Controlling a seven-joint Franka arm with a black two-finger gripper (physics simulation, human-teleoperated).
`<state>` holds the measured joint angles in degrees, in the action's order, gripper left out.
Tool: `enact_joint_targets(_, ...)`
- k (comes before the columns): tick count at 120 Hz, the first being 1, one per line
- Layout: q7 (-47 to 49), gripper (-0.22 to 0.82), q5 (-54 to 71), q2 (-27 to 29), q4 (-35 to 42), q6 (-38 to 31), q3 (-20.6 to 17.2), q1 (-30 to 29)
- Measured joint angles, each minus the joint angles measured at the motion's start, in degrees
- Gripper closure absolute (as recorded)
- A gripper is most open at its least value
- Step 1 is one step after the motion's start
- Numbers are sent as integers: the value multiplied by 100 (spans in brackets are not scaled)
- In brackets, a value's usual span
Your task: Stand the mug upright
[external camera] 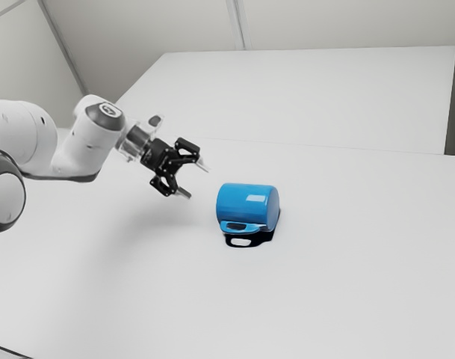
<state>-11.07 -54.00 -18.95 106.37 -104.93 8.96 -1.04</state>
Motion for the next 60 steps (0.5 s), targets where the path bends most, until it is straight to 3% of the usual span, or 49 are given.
enact_joint_targets(60,-638,0,-2067,-626,60,-151,-128,216)
